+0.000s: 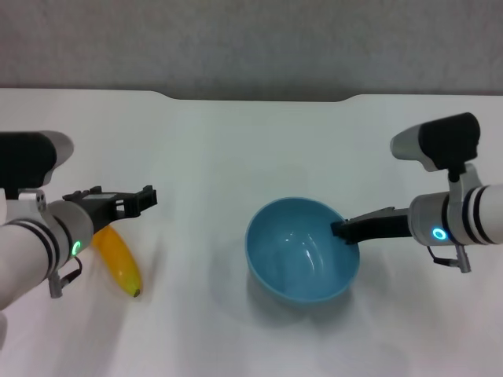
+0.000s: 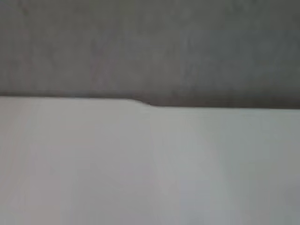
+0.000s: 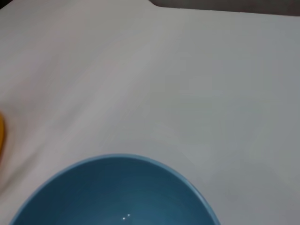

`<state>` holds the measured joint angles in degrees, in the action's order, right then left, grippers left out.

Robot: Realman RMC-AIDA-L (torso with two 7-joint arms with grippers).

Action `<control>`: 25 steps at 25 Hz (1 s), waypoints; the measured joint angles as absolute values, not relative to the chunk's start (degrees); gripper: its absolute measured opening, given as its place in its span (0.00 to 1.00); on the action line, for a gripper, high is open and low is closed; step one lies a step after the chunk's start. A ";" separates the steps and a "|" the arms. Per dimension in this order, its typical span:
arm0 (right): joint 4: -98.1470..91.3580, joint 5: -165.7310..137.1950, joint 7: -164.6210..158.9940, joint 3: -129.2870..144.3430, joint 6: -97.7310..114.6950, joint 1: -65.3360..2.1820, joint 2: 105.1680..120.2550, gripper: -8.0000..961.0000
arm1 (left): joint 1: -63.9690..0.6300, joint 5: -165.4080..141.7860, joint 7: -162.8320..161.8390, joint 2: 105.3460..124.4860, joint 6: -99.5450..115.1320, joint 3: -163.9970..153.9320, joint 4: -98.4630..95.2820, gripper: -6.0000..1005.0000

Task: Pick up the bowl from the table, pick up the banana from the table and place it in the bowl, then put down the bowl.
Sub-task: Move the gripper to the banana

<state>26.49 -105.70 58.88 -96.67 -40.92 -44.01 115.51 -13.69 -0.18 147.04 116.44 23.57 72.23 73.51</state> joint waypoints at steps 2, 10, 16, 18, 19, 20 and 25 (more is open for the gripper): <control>27.92 -105.93 57.84 -95.80 -40.78 -43.08 115.48 0.05 | -13.64 -0.18 146.67 116.47 27.92 72.22 76.03 0.89; 29.37 -106.17 55.66 -94.29 -40.48 -42.17 115.38 0.05 | -15.87 -0.65 142.89 116.57 43.98 72.38 83.38 0.89; 30.74 -106.23 54.00 -93.01 -40.73 -41.87 115.40 0.05 | -18.77 -2.61 137.16 116.66 50.13 71.55 82.64 0.89; 31.82 -106.32 53.15 -92.45 -40.79 -41.54 115.40 0.05 | -19.25 -3.40 135.71 116.66 50.90 71.74 81.16 0.89; 32.55 -106.63 52.60 -92.23 -40.80 -41.22 115.41 0.05 | -19.54 -3.58 135.10 116.66 51.12 71.89 80.33 0.89; 33.32 -107.11 52.00 -92.16 -40.80 -40.83 115.40 0.05 | -19.97 -3.72 133.98 116.66 50.92 72.01 78.54 0.89; 40.78 -112.47 46.76 -91.57 -40.88 -38.02 115.37 0.05 | -21.27 -3.50 133.05 116.65 49.80 71.67 75.72 0.89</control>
